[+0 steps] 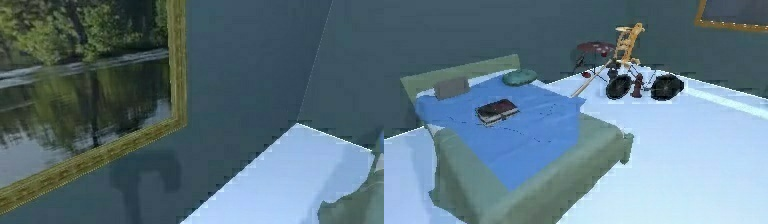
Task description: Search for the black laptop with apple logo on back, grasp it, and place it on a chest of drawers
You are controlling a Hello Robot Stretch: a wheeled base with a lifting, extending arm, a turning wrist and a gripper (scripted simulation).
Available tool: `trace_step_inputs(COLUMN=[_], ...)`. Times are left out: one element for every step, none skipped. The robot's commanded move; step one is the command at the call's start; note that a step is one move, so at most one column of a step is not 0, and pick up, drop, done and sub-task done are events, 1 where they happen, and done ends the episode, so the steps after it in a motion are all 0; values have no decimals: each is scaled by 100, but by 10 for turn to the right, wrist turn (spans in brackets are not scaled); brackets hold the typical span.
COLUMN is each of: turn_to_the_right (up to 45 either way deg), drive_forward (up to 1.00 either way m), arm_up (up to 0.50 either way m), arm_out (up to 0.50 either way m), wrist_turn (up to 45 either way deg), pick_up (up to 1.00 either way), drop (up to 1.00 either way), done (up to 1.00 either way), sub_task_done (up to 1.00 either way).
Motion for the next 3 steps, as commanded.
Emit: trace_step_inputs(turn_to_the_right=[0, 180, 0], drive_forward=[45, 0, 35], arm_up=[0, 0, 0], arm_out=[0, 0, 0], wrist_turn=[0, 0, 0], pick_up=[0, 0, 0], drop=[0, 0, 0], done=[0, 0, 0], sub_task_done=[0, 0, 0])
